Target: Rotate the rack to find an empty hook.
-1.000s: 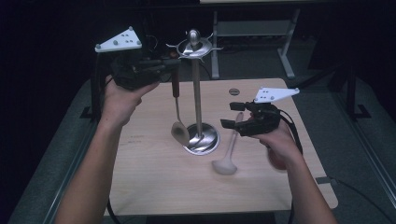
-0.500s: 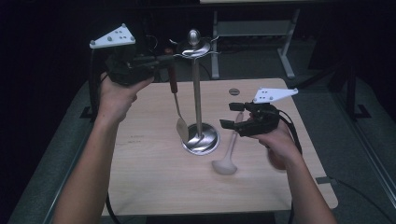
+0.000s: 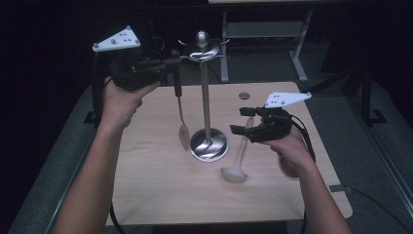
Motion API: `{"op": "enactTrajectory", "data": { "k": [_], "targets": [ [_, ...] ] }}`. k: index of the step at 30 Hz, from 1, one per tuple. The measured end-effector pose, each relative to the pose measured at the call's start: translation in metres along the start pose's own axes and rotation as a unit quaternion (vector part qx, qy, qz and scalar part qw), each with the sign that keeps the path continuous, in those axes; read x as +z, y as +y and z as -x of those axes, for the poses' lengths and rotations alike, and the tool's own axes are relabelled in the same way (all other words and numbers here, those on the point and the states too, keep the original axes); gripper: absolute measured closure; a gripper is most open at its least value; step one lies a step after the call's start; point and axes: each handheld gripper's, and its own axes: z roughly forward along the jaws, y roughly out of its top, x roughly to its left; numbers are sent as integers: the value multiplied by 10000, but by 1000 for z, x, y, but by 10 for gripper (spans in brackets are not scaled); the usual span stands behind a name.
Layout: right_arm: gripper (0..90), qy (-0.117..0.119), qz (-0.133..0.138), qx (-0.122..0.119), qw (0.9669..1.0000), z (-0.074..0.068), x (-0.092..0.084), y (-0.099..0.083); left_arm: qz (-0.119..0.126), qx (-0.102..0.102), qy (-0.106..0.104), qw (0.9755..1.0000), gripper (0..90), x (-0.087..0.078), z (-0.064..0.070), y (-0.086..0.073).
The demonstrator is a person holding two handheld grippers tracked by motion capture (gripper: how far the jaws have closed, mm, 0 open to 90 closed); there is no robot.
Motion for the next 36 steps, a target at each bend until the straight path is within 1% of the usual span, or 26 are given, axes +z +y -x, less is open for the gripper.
{"op": "enactTrajectory", "data": {
  "k": [3,6,7,9,11,17,21,23,26,31,32,34,36],
  "targets": [
    [262,-44,-36,12,10000,1,0,-2,-72,5,-15,10000,900,-1,1,-5],
    [262,-84,-59,48,9999,3,0,-3,-111,-34,-41,9999,898,-4,2,-12],
    [262,-102,-50,43,9999,3,0,-4,-159,-25,-39,9999,886,-5,2,-14],
    [263,-138,-87,67,9998,4,0,-5,-157,-39,-42,9999,869,-8,3,-18],
    [263,-183,-98,83,9998,5,-1,-6,-229,-14,9,9997,856,-11,3,-23],
    [267,-347,-204,100,9991,9,-1,-9,-410,-52,63,9991,807,-18,5,-43],
    [267,-441,-270,110,9986,11,-1,-12,-585,-26,120,9982,772,-22,5,-59],
    [267,-471,-285,132,9984,12,-1,-13,-637,-95,138,9978,757,-23,6,-67],
    [267,-520,-337,155,9980,12,-2,-14,-731,-137,164,9971,724,-25,6,-78],
    [279,-606,-470,159,9969,13,-1,-18,-897,-142,253,9955,652,-26,8,-96],
    [286,-608,-490,154,9968,14,0,-19,-910,-169,283,9953,636,-26,8,-100],
    [321,-632,-550,150,9964,14,0,-21,-1034,-161,314,9940,611,-26,8,-109],
    [364,-653,-587,185,9960,15,0,-24,-1077,-241,342,9933,588,-26,8,-121]
  ]
}}
